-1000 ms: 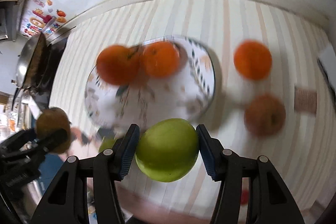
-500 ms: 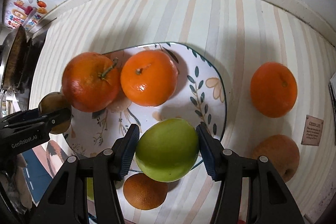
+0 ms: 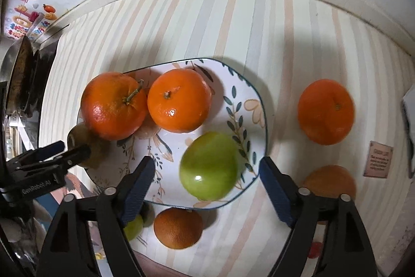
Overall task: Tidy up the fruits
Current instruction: 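Place the brown apple on the plate while the right gripper places the green apple, then grasp a green apple with the left gripper while the right gripper grasps an orange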
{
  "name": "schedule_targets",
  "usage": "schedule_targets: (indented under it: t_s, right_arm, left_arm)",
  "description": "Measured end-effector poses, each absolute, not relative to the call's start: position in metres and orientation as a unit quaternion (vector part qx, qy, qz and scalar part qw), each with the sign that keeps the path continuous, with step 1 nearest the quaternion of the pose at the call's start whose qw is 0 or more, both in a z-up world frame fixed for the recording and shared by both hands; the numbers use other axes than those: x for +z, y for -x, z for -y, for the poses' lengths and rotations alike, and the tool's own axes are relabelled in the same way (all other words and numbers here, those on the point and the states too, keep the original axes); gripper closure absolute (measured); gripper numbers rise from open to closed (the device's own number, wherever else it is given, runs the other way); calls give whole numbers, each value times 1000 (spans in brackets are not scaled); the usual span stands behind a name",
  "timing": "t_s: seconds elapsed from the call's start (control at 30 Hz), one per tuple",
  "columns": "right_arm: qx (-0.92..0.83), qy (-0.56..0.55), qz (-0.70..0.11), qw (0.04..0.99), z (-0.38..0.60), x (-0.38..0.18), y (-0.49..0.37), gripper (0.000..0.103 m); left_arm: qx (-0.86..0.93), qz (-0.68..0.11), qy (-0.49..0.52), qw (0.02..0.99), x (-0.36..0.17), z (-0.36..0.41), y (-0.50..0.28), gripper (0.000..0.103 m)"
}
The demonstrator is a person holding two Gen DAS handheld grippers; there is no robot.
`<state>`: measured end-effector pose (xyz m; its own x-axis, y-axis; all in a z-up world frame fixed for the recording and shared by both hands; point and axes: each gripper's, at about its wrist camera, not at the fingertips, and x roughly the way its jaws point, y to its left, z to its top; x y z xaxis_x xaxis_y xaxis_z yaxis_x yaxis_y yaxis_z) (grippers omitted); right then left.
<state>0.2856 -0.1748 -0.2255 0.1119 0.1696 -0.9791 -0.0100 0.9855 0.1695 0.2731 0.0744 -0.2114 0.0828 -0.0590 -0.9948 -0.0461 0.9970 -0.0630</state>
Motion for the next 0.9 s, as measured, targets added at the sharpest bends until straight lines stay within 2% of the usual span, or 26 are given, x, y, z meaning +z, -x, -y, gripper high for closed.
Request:
schedule_targets:
  t_s: [0.5,0.9]
  right_arm:
    - [59,-18,-599,798,167,-145,-214,11]
    - [47,-28,-545,837,184,-80,-154,11]
  left_arm:
    - [20,-596,34,802,-124,-56,-198,19]
    - [-9,-558,6,830,-82,-26,-147,19]
